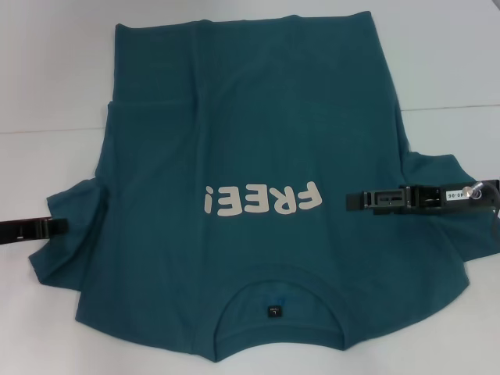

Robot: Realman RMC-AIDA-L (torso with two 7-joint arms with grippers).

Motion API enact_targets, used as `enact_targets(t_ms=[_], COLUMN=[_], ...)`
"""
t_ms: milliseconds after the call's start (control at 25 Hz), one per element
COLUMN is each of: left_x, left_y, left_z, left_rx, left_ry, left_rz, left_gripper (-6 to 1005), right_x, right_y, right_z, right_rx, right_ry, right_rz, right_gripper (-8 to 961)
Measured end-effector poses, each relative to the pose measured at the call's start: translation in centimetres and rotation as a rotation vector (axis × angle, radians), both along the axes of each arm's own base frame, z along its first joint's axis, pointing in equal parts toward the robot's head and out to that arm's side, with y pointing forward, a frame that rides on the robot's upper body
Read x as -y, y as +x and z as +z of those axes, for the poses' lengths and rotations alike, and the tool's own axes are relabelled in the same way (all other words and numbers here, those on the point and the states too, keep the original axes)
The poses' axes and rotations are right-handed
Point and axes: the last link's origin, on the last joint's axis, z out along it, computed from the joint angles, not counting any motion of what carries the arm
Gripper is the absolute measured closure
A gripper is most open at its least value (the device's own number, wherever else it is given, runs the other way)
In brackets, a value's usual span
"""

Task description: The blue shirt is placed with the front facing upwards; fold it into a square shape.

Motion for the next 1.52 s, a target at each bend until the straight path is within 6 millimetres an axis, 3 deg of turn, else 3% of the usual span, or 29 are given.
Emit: enact_targets(t_ms=[160,480,920,1240,1520], left_x=[0.0,0.5,0.2,-1.3,-2.8], left_y=[0.0,0.5,3.0,5.5,6.7], left_z=[0.0,0.3,3.4,2.1,-1.5], left_rx=[0.001,0.068,0.314,0.357,0.336], left_ry=[-0.003,-0.049,-0.064,-0.095,-0.107], left_rz=[-0.001,-0.005,0.004,0.036,0.090], left_gripper=[917,947,955,939,926], right_x=[0.0,0.0,0.2,0.2,0.2], right_y=[0.0,0.0,-0.1,-0.1,-0.1], right_z=[-0.1,0.0,-0.3,-0.3,-0.4], right_rx=[0.002,-0.002,-0.004,-0.005,-0.005], right_ry=[-0.002,-0.002,-0.009,-0.011,-0.011], right_rz=[0.002,-0.001,0.001,0.002,0.002], right_gripper=[11,11,11,12,12])
